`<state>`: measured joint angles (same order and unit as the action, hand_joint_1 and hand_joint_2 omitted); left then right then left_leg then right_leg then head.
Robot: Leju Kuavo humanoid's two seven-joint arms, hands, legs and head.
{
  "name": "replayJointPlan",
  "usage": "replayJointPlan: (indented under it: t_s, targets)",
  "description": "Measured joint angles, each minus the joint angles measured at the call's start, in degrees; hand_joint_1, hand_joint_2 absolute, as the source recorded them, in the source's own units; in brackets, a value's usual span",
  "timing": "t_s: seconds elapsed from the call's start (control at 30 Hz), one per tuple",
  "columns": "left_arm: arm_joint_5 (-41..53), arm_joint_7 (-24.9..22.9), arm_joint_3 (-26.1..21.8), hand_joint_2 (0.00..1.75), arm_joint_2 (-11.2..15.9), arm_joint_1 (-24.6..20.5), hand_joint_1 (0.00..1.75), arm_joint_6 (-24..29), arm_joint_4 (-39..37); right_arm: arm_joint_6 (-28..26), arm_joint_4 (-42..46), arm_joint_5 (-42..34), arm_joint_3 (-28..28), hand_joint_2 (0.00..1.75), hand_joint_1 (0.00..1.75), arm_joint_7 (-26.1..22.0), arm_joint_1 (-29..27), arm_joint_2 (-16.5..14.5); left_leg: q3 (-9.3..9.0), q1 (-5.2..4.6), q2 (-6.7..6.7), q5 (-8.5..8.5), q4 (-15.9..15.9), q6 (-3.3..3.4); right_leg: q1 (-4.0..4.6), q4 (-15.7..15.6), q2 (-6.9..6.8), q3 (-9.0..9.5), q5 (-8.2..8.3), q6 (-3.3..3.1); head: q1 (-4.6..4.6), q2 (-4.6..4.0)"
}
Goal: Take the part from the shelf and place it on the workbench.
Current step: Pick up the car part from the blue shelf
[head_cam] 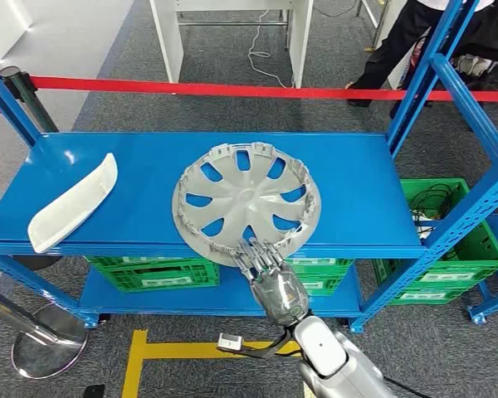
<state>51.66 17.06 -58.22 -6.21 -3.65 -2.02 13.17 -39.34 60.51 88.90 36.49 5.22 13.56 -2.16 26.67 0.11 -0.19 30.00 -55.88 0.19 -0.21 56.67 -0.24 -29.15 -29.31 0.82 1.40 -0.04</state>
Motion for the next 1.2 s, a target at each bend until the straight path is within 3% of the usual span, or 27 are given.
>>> replayJointPlan:
  t_s: [0.73, 1.2]
  targets:
    - [1.80, -0.34, 1.43, 1.75, -0.02, -0.90, 0.00, -0.25, -0.01, 2.56, -14.88, -2.18, -2.61, 1.75, 0.00, 0.53, 9.97, -1.46, -0.02, 0.00, 0.00, -0.01, -0.01, 0.00, 0.00, 0.00, 0.00, 0.01, 0.00, 0.00, -0.01, 0.00]
    - [1.82, -0.38, 1.48, 1.75, -0.02, -0.96, 0.00, -0.67, -0.01, 3.29, -18.63, -3.51, -2.50, 1.75, 0.00, -1.13, 11.56, -2.29, -0.08, 0.00, 0.00, -0.01, -0.01, 0.00, 0.00, 0.00, 0.01, 0.06, 0.01, -0.01, -0.01, 0.00]
